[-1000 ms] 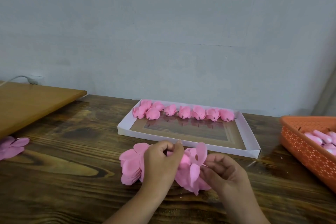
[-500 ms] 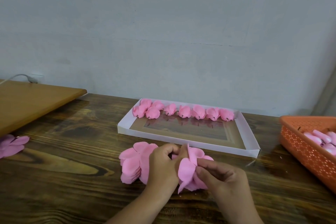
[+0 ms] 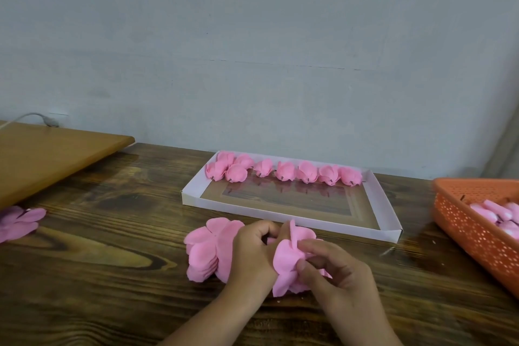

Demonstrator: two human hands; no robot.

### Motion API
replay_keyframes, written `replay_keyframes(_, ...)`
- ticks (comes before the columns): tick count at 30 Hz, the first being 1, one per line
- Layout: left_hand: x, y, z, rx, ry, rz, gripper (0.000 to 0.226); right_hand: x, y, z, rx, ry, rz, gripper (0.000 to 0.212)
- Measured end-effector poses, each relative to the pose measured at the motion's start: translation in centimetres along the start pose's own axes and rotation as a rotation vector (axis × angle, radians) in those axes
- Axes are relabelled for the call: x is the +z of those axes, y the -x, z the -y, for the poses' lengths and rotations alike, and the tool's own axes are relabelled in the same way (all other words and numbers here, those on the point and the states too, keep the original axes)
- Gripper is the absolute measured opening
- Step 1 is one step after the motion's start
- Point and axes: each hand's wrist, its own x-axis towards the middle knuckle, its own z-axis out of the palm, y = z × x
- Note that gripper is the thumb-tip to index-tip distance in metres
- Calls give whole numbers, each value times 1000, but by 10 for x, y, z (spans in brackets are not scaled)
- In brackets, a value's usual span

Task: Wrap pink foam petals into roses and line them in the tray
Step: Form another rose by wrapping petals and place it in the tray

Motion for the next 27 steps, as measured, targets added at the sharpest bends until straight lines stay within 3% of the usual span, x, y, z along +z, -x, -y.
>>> replay_keyframes(7, 7, 3, -4, -22, 151, -23, 33, -2, -5, -6, 60, -55, -13, 45)
replay_keyframes(15, -1, -1, -8, -173, 330, 182, 55, -15, -11, -10, 19, -72, -60, 27)
replay_keyframes(21, -6, 0, -9, -64, 227, 269, 24, -19, -13, -11, -12, -81, -65, 27)
replay_keyframes(27, -6, 0, -4, -74, 211, 291, 16, -16, -11, -10, -31, -133, -44, 32)
